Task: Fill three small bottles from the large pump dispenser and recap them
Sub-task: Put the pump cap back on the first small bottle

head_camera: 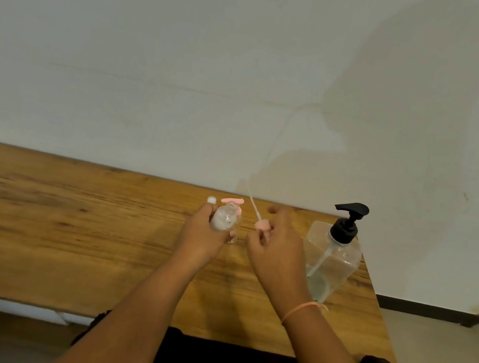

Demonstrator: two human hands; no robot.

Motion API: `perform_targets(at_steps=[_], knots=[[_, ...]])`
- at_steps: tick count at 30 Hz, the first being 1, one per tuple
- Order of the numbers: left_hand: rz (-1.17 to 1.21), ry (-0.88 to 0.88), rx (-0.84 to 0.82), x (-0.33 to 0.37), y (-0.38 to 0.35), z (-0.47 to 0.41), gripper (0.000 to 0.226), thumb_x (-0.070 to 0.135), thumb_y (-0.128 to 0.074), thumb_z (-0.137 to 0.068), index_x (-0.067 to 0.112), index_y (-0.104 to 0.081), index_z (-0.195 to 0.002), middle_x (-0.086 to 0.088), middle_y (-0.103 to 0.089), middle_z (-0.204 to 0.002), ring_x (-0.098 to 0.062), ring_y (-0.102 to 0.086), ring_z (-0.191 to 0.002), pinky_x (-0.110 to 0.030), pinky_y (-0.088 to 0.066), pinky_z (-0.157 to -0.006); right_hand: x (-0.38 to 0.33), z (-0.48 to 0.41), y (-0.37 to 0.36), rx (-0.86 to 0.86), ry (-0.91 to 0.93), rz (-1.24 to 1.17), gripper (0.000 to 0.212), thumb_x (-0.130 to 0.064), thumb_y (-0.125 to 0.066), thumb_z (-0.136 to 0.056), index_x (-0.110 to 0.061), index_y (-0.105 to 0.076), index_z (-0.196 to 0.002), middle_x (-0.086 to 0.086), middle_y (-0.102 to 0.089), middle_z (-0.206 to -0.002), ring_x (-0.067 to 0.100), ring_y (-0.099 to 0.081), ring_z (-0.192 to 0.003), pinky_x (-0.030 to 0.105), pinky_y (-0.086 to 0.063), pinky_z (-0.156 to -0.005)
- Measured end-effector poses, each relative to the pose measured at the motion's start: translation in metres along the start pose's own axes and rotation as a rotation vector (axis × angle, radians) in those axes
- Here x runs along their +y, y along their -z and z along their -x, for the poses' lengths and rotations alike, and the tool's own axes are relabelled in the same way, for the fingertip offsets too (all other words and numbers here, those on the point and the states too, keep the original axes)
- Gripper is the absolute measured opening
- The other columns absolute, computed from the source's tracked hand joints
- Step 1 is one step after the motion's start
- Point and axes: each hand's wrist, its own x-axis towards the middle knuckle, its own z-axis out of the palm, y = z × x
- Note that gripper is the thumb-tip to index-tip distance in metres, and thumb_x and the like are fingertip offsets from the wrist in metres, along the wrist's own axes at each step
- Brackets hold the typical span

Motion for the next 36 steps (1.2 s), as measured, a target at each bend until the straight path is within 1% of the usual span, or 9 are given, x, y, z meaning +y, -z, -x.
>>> perform_targets(at_steps=[4,8,15,20,23,25,29,34,36], knots=[[0.032,-0.04,0.056,0.003,-0.001,0.0,0.026,0.014,-0.07,-0.082,0.026,-0.052,-0.097,0.016,-0.053,-0.085,-0.009,-0.053,-0.08,-0.031,-0.046,-0.071,-0.019,0.007,0.027,0.086,0.08,-0.132,0.012,-0.014,-0.058,-0.086,-0.018,-0.06,-0.097,-0.006,-0.058,-0.087,0.007,-0.055,-0.078,0.02,-0.045,-0.062],[0.069,-0.062,0.088,0.006,-0.003,0.002,0.022,0.013,-0.068,-0.085,0.024,-0.051,-0.096,0.014,-0.053,-0.082,0.0,-0.048,-0.07,-0.019,-0.039,-0.056,-0.031,0.003,0.043,0.127,0.112,-0.11,0.017,-0.01,-0.058,-0.084,-0.013,-0.067,-0.098,-0.004,-0.058,-0.095,0.005,-0.056,-0.079,0.016,-0.046,-0.065],[0.079,-0.089,0.083,0.004,-0.006,0.0,0.026,0.011,-0.069,-0.084,0.024,-0.052,-0.098,0.011,-0.056,-0.089,0.0,-0.049,-0.075,-0.02,-0.042,-0.061,-0.036,-0.002,0.055,0.123,0.14,0.028,0.018,-0.01,-0.059,-0.083,-0.01,-0.068,-0.1,-0.002,-0.055,-0.094,0.004,-0.051,-0.075,0.011,-0.041,-0.064],[0.037,-0.103,0.052,0.002,-0.008,-0.001,0.028,0.011,-0.071,-0.082,0.02,-0.055,-0.103,0.002,-0.062,-0.103,-0.013,-0.055,-0.086,-0.024,-0.043,-0.062,-0.036,-0.004,0.057,0.074,0.152,0.07,0.021,-0.012,-0.058,-0.085,-0.011,-0.067,-0.105,-0.001,-0.055,-0.098,0.007,-0.051,-0.079,0.009,-0.039,-0.066],[-0.002,-0.126,0.01,0.002,-0.009,0.0,0.031,0.009,-0.071,-0.081,0.021,-0.054,-0.104,0.004,-0.06,-0.107,-0.013,-0.054,-0.091,-0.014,-0.038,-0.058,-0.037,-0.004,0.06,0.022,0.158,0.073,0.027,-0.013,-0.057,-0.086,-0.014,-0.065,-0.111,-0.003,-0.054,-0.101,0.005,-0.05,-0.082,0.008,-0.041,-0.067],[-0.038,-0.153,-0.019,0.004,-0.01,0.001,0.034,0.009,-0.071,-0.081,0.02,-0.055,-0.11,0.006,-0.059,-0.107,-0.011,-0.053,-0.094,-0.014,-0.037,-0.062,-0.037,-0.005,0.064,-0.006,0.163,0.069,0.032,-0.014,-0.057,-0.087,-0.018,-0.06,-0.119,-0.006,-0.054,-0.099,0.004,-0.051,-0.082,0.008,-0.043,-0.069],[-0.051,-0.193,-0.107,0.007,-0.014,0.006,0.044,0.012,-0.074,-0.079,0.019,-0.056,-0.119,0.008,-0.058,-0.109,-0.012,-0.054,-0.102,-0.025,-0.043,-0.081,-0.032,-0.006,0.068,-0.09,0.148,0.03,0.036,-0.015,-0.059,-0.09,-0.023,-0.051,-0.124,-0.018,-0.053,-0.091,-0.003,-0.052,-0.08,0.001,-0.04,-0.065],[0.03,-0.232,-0.202,0.01,-0.017,0.009,0.044,0.016,-0.075,-0.077,0.023,-0.058,-0.117,0.01,-0.061,-0.11,-0.007,-0.054,-0.102,-0.02,-0.044,-0.077,-0.024,-0.008,0.067,-0.182,0.159,0.027,0.033,-0.011,-0.056,-0.093,-0.022,-0.051,-0.124,-0.02,-0.056,-0.095,0.005,-0.054,-0.101,0.021,-0.048,-0.085],[0.074,-0.239,-0.227,0.01,-0.017,0.008,0.042,0.017,-0.076,-0.077,0.024,-0.059,-0.115,0.008,-0.064,-0.11,-0.008,-0.055,-0.102,-0.019,-0.046,-0.078,-0.02,-0.009,0.066,-0.203,0.145,-0.039,0.034,-0.007,-0.054,-0.094,-0.023,-0.052,-0.124,-0.016,-0.059,-0.104,0.005,-0.054,-0.108,0.025,-0.048,-0.092]])
